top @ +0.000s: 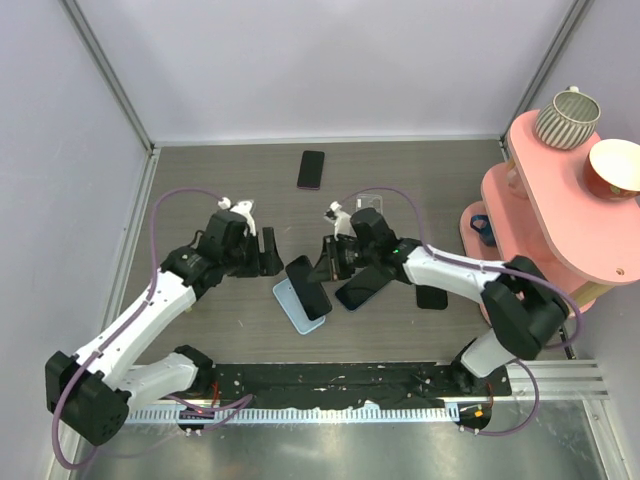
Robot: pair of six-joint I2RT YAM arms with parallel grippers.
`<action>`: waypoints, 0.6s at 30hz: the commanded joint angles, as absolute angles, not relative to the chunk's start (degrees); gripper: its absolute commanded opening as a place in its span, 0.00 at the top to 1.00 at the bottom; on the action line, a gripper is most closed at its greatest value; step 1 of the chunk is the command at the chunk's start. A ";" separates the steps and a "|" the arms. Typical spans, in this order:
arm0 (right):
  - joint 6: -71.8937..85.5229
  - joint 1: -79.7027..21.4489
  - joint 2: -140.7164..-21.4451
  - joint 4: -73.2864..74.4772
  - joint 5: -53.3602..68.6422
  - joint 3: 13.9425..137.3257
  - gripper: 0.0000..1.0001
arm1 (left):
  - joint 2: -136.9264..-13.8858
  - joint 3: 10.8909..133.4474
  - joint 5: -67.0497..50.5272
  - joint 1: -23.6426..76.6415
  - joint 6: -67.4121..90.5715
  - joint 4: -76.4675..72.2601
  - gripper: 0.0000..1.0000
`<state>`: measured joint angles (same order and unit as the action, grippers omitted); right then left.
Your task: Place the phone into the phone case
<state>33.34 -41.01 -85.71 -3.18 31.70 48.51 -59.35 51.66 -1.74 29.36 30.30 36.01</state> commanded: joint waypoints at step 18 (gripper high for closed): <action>29.88 -44.56 -103.53 -3.43 36.30 59.68 0.95 | -61.26 43.86 -2.02 29.44 42.10 33.58 0.34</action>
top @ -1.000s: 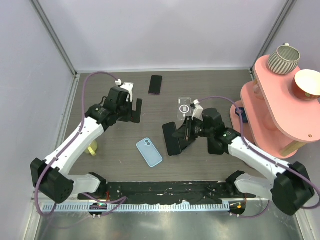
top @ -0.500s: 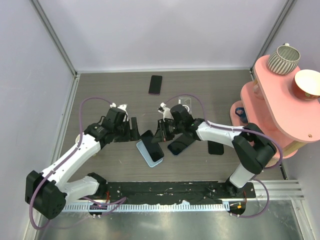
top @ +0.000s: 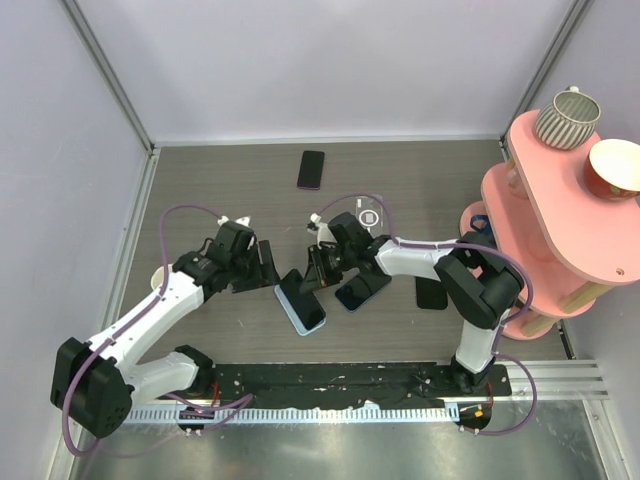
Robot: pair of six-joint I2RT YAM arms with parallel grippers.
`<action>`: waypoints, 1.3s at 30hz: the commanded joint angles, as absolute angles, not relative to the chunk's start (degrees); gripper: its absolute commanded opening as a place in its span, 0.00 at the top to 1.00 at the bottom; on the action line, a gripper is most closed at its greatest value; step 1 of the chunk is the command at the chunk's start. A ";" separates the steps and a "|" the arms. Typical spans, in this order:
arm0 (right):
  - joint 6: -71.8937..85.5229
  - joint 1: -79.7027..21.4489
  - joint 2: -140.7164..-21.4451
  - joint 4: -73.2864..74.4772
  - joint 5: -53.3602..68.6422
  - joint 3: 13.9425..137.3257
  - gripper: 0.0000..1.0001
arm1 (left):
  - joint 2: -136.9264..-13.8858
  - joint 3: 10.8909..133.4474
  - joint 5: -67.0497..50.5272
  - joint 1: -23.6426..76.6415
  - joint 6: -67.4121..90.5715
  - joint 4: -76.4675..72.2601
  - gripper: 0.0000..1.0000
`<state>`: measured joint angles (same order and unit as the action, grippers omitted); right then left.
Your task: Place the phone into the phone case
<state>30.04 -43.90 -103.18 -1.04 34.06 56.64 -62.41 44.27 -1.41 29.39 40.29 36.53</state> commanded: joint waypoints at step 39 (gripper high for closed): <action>46.13 -45.79 -104.41 -20.03 23.38 45.79 0.95 | -68.38 23.29 -9.58 29.88 58.62 13.45 1.00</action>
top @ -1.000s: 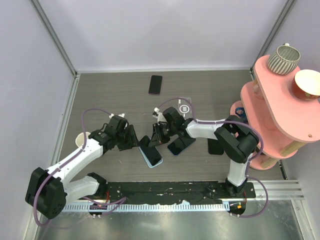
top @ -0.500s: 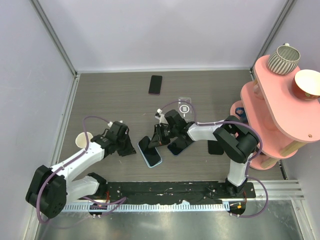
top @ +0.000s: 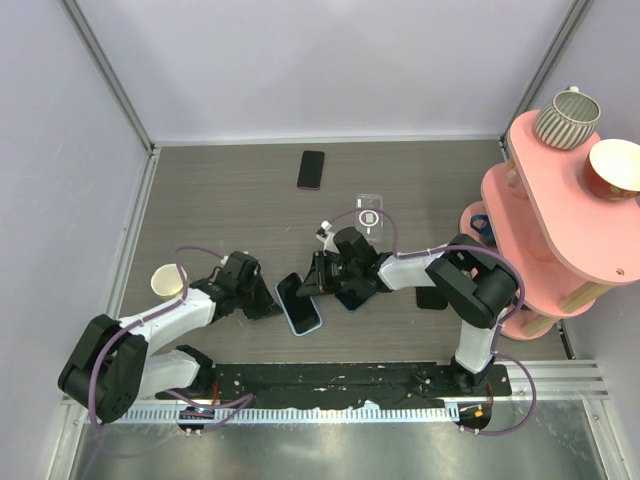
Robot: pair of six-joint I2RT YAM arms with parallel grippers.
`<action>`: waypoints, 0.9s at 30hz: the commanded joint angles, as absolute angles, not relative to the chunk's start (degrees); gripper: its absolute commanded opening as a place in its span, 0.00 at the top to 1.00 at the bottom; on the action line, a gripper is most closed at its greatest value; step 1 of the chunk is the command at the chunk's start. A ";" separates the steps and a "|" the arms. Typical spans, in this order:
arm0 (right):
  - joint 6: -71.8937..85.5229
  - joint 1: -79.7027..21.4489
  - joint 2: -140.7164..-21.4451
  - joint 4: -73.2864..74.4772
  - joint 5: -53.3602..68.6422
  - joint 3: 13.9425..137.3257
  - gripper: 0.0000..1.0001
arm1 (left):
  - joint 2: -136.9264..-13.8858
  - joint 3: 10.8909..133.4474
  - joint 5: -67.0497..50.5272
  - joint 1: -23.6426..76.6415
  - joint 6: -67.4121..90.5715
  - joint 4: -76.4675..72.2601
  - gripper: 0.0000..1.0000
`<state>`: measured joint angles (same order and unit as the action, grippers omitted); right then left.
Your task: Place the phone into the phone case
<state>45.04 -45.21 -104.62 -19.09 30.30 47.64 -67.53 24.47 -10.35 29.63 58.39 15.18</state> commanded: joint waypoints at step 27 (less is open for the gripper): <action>49.58 -48.52 -95.81 -16.63 17.67 46.93 0.50 | -60.92 21.35 -7.65 33.14 62.40 12.73 1.00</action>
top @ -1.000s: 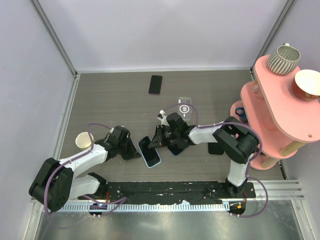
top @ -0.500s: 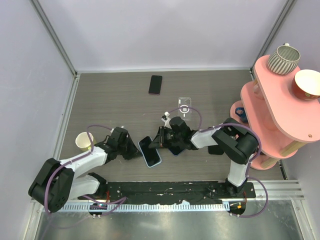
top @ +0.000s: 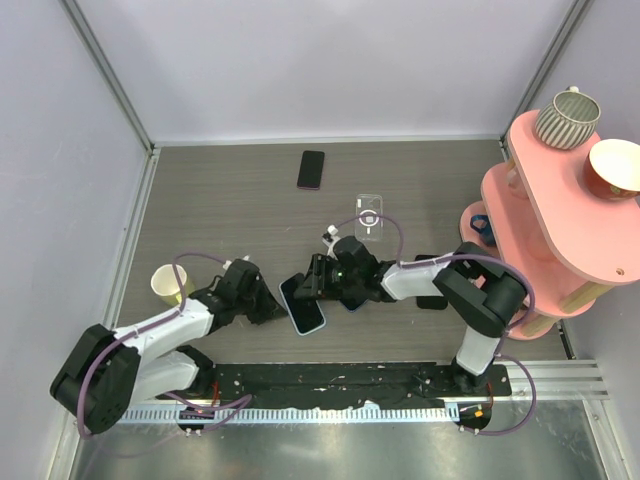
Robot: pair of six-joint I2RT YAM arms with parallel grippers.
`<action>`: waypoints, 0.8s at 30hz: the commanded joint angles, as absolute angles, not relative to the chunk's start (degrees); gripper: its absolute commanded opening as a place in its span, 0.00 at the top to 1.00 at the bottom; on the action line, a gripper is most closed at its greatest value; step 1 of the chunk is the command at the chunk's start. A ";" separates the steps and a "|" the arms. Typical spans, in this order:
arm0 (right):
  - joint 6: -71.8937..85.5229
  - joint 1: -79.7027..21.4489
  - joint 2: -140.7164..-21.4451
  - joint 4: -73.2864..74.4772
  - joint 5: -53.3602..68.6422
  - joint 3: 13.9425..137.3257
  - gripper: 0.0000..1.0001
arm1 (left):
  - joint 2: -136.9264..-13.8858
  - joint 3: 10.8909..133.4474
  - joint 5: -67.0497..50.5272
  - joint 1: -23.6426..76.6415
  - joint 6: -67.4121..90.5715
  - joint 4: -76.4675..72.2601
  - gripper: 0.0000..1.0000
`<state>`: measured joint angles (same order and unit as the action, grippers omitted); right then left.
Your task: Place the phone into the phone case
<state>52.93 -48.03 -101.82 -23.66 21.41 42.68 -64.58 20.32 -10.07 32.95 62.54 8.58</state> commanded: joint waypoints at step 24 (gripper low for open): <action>33.23 -46.58 -93.60 -0.35 19.51 50.89 0.49 | -62.66 35.24 -1.76 32.26 50.54 25.84 0.37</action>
<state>37.04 -46.63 -92.33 -0.23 15.27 51.03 -61.89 32.14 -4.10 32.99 53.95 24.16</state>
